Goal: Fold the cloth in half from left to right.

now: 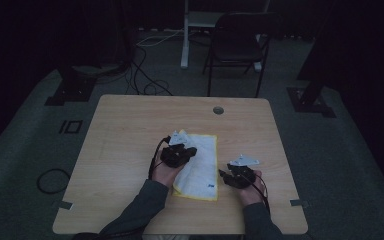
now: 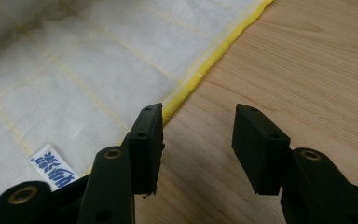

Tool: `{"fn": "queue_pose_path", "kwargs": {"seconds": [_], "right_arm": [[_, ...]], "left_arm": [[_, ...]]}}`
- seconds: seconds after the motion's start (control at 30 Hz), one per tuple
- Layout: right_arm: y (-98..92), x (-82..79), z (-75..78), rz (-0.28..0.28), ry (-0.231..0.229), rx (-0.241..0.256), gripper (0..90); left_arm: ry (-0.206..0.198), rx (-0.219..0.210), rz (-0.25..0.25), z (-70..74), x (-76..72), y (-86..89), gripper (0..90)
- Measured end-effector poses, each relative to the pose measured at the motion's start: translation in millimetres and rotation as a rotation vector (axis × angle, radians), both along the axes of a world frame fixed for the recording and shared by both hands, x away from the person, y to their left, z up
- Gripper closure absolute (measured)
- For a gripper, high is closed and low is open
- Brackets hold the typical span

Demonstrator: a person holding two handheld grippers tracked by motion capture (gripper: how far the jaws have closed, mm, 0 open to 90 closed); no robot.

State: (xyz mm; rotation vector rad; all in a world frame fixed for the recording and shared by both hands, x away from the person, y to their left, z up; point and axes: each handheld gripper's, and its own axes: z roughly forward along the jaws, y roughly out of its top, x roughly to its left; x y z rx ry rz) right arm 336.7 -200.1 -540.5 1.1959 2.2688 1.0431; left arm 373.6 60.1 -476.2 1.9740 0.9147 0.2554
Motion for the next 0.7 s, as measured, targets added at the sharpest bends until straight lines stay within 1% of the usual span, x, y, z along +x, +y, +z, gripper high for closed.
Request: {"fn": "queue_pose_path", "kwargs": {"seconds": [0.2,0.43,0.7], "right_arm": [[-0.2,0.2,-0.2,-0.001,0.001,0.000,52.9],[-0.9,0.3,-0.4,-0.002,0.002,-0.001,52.9],[-2.1,1.2,-1.5,-0.011,0.009,0.001,52.9]], "left_arm": [[0.005,0.007,-0.016,-2.5,0.0,-8.9,87.0],[0.027,0.044,-0.034,-11.0,5.6,-21.9,87.1],[0.047,0.073,-0.052,-19.4,8.7,-36.2,87.1]]}}
